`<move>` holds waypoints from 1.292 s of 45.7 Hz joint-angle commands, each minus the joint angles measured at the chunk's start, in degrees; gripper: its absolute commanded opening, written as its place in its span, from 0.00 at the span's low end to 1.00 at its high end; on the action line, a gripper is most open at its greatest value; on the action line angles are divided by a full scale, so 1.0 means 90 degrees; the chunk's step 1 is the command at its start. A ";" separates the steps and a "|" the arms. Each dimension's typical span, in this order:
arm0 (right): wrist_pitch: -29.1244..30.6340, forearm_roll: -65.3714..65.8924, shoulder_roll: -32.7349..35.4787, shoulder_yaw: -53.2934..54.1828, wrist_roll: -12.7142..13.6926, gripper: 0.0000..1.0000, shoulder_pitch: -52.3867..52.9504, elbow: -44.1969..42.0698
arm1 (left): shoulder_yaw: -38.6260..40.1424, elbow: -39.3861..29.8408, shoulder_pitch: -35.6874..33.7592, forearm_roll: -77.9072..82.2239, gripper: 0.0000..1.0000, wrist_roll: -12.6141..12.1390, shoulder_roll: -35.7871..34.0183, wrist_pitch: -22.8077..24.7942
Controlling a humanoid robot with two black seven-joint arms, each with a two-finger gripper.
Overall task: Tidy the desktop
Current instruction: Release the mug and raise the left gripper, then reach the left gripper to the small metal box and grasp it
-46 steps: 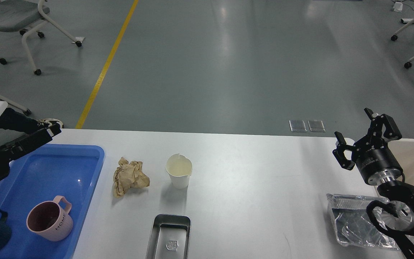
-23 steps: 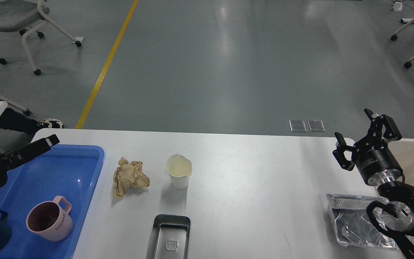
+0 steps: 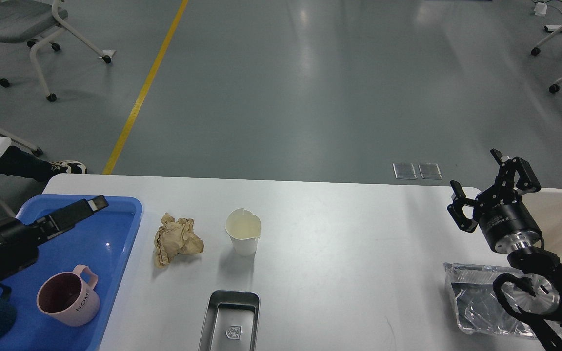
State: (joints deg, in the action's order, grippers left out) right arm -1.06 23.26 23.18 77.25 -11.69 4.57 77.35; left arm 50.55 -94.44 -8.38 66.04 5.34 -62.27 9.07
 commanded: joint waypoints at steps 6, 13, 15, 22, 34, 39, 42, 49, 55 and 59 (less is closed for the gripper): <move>-0.0010 0.0003 -0.0017 -0.0009 0.0000 1.00 -0.0010 0.0000 | -0.1972 0.0434 -0.1518 0.0279 0.96 -0.0281 0.0912 0.0272; -0.0010 0.0003 0.0013 -0.0009 0.0000 1.00 -0.0019 0.0000 | -0.2969 0.0766 -0.2173 0.0308 0.96 -0.0388 0.1674 0.0203; -0.0010 0.0003 0.0022 -0.0009 0.0000 1.00 -0.0029 0.0000 | -0.3184 0.0815 -0.2271 0.0377 0.96 -0.0437 0.1772 0.0203; -0.0010 0.0013 0.0032 0.0001 0.0000 1.00 -0.0019 0.0000 | -0.3722 0.1001 -0.2408 0.0552 0.95 -0.0476 0.2055 0.0203; -0.0029 0.0179 0.0003 0.0001 0.0000 1.00 -0.0010 -0.0010 | -0.4328 0.1225 -0.2399 0.0572 0.94 -0.0632 0.2153 0.0193; -0.0029 0.0179 -0.0007 0.0001 0.0000 1.00 -0.0019 -0.0010 | -0.4367 0.1304 -0.2379 0.0572 0.94 -0.0652 0.2260 0.0193; -0.0029 0.0189 -0.0007 0.0001 0.0000 1.00 -0.0019 -0.0020 | -0.4416 0.1304 -0.2369 0.0582 0.93 -0.0691 0.2299 0.0184; -0.0029 0.0179 0.0003 0.0001 0.0000 1.00 -0.0029 -0.0010 | -0.4533 0.1382 -0.2350 0.0767 0.91 -0.0740 0.2475 0.0115; -0.0029 0.0179 0.0003 0.0001 0.0000 1.00 -0.0029 -0.0010 | -0.4669 0.1548 -0.2350 0.0767 0.89 -0.0759 0.2690 0.0105; -0.0029 0.0179 0.0003 0.0001 0.0000 1.00 -0.0029 -0.0010 | -0.4796 0.1577 -0.2350 0.0816 0.76 -0.0779 0.2719 0.0086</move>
State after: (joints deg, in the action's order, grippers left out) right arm -1.32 24.88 23.17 77.26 -11.69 4.31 77.22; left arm 8.75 -80.80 -29.54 72.94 -1.50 -38.39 10.04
